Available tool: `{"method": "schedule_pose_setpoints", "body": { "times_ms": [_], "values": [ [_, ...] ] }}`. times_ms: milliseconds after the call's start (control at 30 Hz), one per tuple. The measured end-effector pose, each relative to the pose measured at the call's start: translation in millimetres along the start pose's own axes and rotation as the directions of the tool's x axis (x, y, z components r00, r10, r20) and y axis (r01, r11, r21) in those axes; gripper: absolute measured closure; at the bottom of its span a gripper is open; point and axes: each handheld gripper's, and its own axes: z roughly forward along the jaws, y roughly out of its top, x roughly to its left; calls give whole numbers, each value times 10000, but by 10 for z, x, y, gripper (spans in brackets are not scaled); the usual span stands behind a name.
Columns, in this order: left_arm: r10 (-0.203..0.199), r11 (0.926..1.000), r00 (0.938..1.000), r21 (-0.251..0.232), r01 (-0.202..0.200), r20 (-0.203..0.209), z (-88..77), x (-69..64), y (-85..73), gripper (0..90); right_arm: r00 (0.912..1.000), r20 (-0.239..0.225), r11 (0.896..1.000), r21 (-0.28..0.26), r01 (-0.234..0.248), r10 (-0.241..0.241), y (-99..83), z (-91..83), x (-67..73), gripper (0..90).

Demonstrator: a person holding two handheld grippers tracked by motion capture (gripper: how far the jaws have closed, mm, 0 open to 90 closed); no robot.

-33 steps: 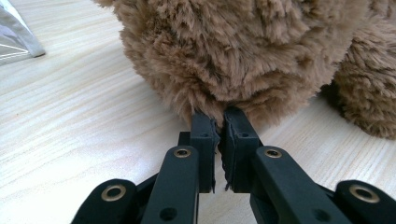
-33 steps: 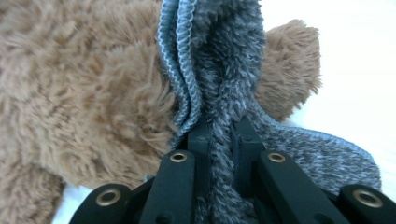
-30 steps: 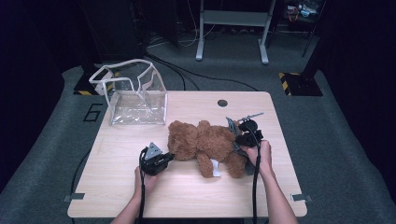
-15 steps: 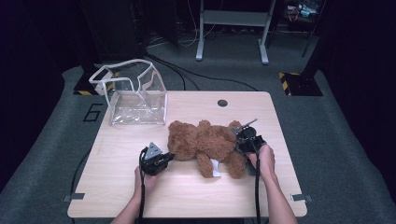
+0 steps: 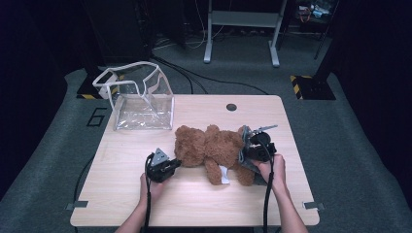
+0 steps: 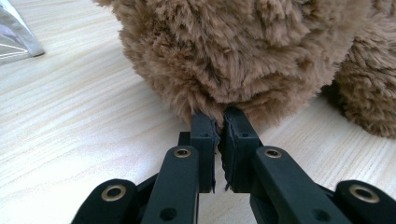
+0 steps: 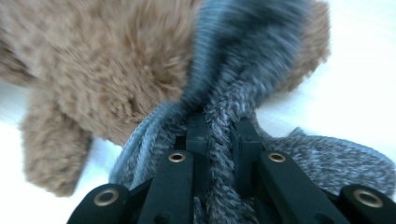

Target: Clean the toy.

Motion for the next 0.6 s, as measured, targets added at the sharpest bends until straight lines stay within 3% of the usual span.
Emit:
{"method": "schedule_pose_setpoints", "body": {
  "times_ms": [67,267,500,600],
  "values": [
    [-5,10000,10000,-17,5,-3,0,0,0,837,9998,127,9998,123,-133,132,-32,73,14,805],
    [-105,9999,9999,-104,105,18,2,-5,-6,837,9964,779,9969,730,289,-346,-192,166,-29,805],
    [-72,9999,10000,-119,72,-27,5,-2,-4,837,9899,1410,9936,1133,-18,-142,-384,1,-184,806],
    [-49,10000,10000,-27,50,21,-1,0,-1,837,9935,1142,9974,717,-110,28,-430,-123,-212,805]
  ]
}}
